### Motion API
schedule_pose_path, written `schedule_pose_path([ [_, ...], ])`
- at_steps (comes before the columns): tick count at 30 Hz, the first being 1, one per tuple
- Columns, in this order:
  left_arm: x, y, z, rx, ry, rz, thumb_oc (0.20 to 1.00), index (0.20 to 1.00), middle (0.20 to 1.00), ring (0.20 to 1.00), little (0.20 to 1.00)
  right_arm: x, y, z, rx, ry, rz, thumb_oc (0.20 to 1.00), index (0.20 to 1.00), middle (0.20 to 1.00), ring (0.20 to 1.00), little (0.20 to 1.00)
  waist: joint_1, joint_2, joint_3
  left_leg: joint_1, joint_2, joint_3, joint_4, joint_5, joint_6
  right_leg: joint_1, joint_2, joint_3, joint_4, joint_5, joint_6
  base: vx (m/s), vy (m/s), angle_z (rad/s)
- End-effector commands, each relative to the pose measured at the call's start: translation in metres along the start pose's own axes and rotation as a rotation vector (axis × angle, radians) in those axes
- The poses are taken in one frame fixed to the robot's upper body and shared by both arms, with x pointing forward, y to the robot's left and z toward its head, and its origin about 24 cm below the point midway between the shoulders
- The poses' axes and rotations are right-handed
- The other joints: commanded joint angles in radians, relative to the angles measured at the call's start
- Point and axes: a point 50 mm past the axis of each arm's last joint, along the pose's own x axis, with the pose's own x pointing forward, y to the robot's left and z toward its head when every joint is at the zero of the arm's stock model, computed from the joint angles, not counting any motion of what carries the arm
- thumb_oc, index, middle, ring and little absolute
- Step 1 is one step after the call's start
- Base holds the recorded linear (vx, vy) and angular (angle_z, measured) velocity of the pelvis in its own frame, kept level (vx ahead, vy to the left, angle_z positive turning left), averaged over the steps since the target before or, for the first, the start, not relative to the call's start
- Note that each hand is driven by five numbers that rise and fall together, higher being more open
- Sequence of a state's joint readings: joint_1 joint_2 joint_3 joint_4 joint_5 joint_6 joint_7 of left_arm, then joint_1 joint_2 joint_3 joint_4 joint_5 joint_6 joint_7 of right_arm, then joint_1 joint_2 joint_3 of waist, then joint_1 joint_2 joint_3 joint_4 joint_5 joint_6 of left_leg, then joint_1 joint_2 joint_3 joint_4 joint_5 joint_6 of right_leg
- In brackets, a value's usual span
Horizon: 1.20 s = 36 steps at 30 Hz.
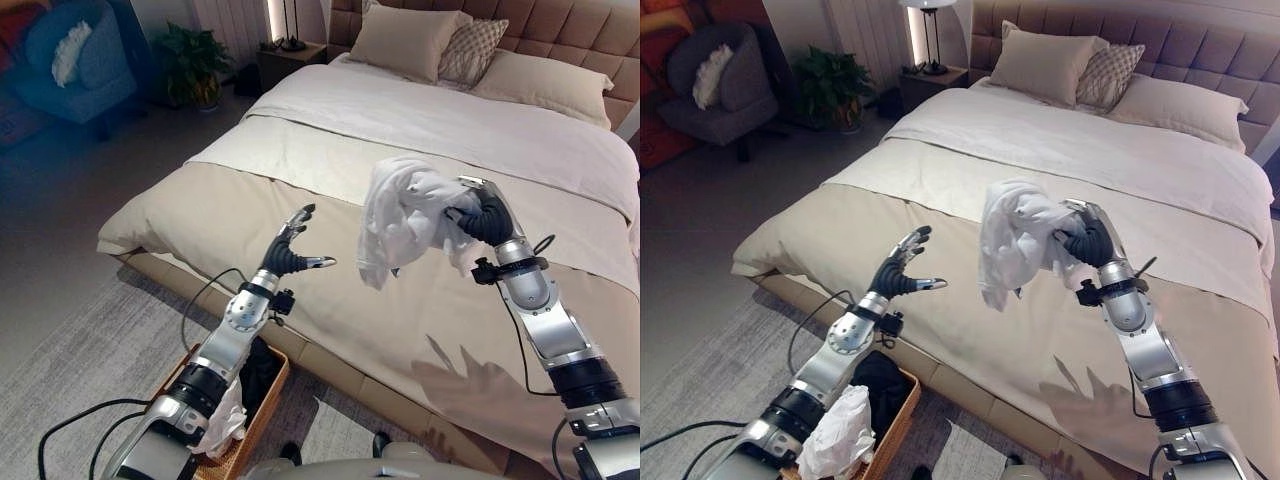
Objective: Pick up clothes into the bucket
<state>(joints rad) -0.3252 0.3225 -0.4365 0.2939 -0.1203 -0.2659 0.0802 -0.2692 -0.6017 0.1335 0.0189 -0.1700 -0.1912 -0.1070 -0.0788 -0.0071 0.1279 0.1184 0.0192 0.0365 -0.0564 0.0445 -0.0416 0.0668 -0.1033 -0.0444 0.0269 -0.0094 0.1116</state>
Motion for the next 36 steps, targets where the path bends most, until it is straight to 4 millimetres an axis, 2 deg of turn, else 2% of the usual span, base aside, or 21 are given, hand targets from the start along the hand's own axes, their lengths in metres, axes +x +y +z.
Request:
schedule_pose_path([
  [1, 0.021, -0.009, 0.022, 0.058, -0.101, -0.065, 1.0, 1.0, 1.0, 1.0, 1.0, 0.005, -0.003, 0.04, 0.115, -0.218, -0.021, 0.2, 0.2, 0.2, 0.2, 0.2, 0.004, -0.048, -0.068, -0.041, -0.031, -0.002, 0.126, -0.127, 0.016, -0.027, -0.035, -0.025, 0.049, 0.0, 0.036, 0.0, 0.0, 0.0],
  [8, 0.033, -0.026, 0.037, 0.057, -0.144, -0.139, 1.0, 1.0, 1.0, 1.0, 1.0, 0.005, 0.01, 0.075, 0.205, -0.37, 0.081, 0.2, 0.2, 0.2, 0.2, 0.2, 0.002, -0.049, -0.073, -0.04, -0.033, -0.007, 0.132, -0.129, 0.02, -0.022, -0.037, -0.026, 0.055, -0.001, 0.036, 0.0, 0.001, -0.01],
  [13, 0.037, -0.032, 0.036, 0.048, -0.131, -0.136, 1.0, 1.0, 1.0, 1.0, 1.0, 0.003, 0.018, 0.095, 0.308, -0.46, 0.151, 0.2, 0.2, 0.2, 0.2, 0.2, 0.002, -0.049, -0.074, -0.039, -0.035, -0.009, 0.136, -0.132, 0.022, -0.02, -0.04, -0.025, 0.058, -0.003, 0.037, 0.0, 0.0, 0.0],
  [17, 0.038, -0.034, 0.036, 0.017, -0.123, -0.132, 1.0, 1.0, 1.0, 1.0, 1.0, 0.001, 0.021, 0.103, 0.356, -0.491, 0.182, 0.2, 0.2, 0.2, 0.2, 0.2, 0.001, -0.048, -0.07, -0.04, -0.036, -0.01, 0.14, -0.133, 0.024, -0.023, -0.041, -0.024, 0.063, -0.004, 0.036, 0.0, 0.0, 0.0],
  [25, 0.036, -0.042, 0.036, -0.216, -0.089, -0.144, 1.0, 1.0, 1.0, 1.0, 1.0, -0.002, 0.025, 0.114, 0.443, -0.528, 0.254, 0.2, 0.2, 0.2, 0.2, 0.2, 0.003, -0.048, -0.056, -0.04, -0.038, -0.018, 0.151, -0.142, 0.025, -0.017, -0.044, -0.03, 0.073, -0.014, 0.037, 0.0, 0.0, 0.0],
  [26, 0.034, -0.043, 0.036, -0.315, -0.083, -0.145, 0.479, 0.479, 0.479, 0.479, 0.479, -0.002, 0.026, 0.114, 0.445, -0.53, 0.258, 0.2, 0.2, 0.2, 0.2, 0.2, 0.003, -0.048, -0.055, -0.041, -0.039, -0.019, 0.151, -0.142, 0.025, -0.017, -0.044, -0.032, 0.074, -0.015, 0.037, 0.0, 0.0, 0.0],
  [27, 0.032, -0.044, 0.035, -0.379, -0.078, -0.14, 0.2, 0.2, 0.2, 0.2, 0.2, -0.002, 0.026, 0.115, 0.449, -0.529, 0.257, 0.2, 0.2, 0.2, 0.2, 0.2, 0.004, -0.048, -0.055, -0.042, -0.039, -0.019, 0.152, -0.142, 0.025, -0.017, -0.045, -0.031, 0.075, -0.015, 0.037, 0.0, 0.0, 0.0],
  [28, 0.032, -0.046, 0.035, -0.449, -0.068, -0.139, 0.2, 0.2, 0.2, 0.2, 0.2, -0.002, 0.026, 0.115, 0.448, -0.53, 0.257, 0.216, 0.216, 0.216, 0.216, 0.216, 0.003, -0.05, -0.055, -0.043, -0.039, -0.019, 0.154, -0.142, 0.025, -0.017, -0.046, -0.031, 0.074, -0.014, 0.037, 0.0, 0.0, 0.0],
  [29, 0.032, -0.046, 0.034, -0.489, -0.066, -0.142, 0.2, 0.2, 0.2, 0.2, 0.2, -0.001, 0.027, 0.115, 0.45, -0.526, 0.255, 0.294, 0.294, 0.294, 0.294, 0.294, 0.002, -0.049, -0.056, -0.043, -0.039, -0.019, 0.152, -0.142, 0.024, -0.019, -0.046, -0.03, 0.074, -0.014, 0.037, 0.0, 0.0, 0.0],
  [30, 0.032, -0.046, 0.034, -0.489, -0.066, -0.142, 0.2, 0.2, 0.2, 0.2, 0.2, -0.001, 0.027, 0.115, 0.45, -0.526, 0.255, 0.335, 0.335, 0.335, 0.335, 0.335, 0.002, -0.049, -0.056, -0.043, -0.039, -0.019, 0.152, -0.142, 0.024, -0.019, -0.046, -0.03, 0.074, -0.014, 0.037, 0.0, 0.0, 0.0],
  [31, 0.03, -0.049, 0.031, -0.575, -0.049, -0.138, 0.2, 0.2, 0.2, 0.2, 0.2, 0.0, 0.028, 0.114, 0.449, -0.518, 0.25, 0.432, 0.432, 0.432, 0.432, 0.432, 0.001, -0.05, -0.057, -0.042, -0.038, -0.018, 0.15, -0.141, 0.024, -0.02, -0.045, -0.027, 0.074, -0.014, 0.037, 0.0, 0.0, 0.0],
  [32, 0.029, -0.049, 0.033, -0.595, -0.057, -0.144, 0.2, 0.2, 0.2, 0.2, 0.2, 0.0, 0.028, 0.112, 0.446, -0.513, 0.246, 0.799, 0.799, 0.799, 0.799, 0.799, 0.0, -0.05, -0.059, -0.042, -0.038, -0.018, 0.149, -0.141, 0.024, -0.022, -0.045, -0.027, 0.075, -0.015, 0.037, 0.0, 0.0, 0.0],
  [33, 0.028, -0.049, 0.033, -0.623, -0.058, -0.14, 0.2, 0.2, 0.2, 0.2, 0.2, -0.001, 0.028, 0.111, 0.442, -0.505, 0.236, 1.0, 1.0, 1.0, 1.0, 1.0, 0.0, -0.051, -0.058, -0.042, -0.038, -0.018, 0.148, -0.141, 0.023, -0.022, -0.045, -0.027, 0.075, -0.014, 0.037, 0.0, 0.0, 0.0],
  [36, 0.025, -0.048, 0.033, -0.658, -0.062, -0.143, 0.2, 0.2, 0.2, 0.2, 0.2, -0.002, 0.027, 0.106, 0.429, -0.479, 0.215, 1.0, 1.0, 1.0, 1.0, 1.0, -0.001, -0.052, -0.06, -0.042, -0.037, -0.019, 0.146, -0.14, 0.023, -0.023, -0.045, -0.026, 0.074, -0.014, 0.037, 0.0, 0.0, 0.0],
])
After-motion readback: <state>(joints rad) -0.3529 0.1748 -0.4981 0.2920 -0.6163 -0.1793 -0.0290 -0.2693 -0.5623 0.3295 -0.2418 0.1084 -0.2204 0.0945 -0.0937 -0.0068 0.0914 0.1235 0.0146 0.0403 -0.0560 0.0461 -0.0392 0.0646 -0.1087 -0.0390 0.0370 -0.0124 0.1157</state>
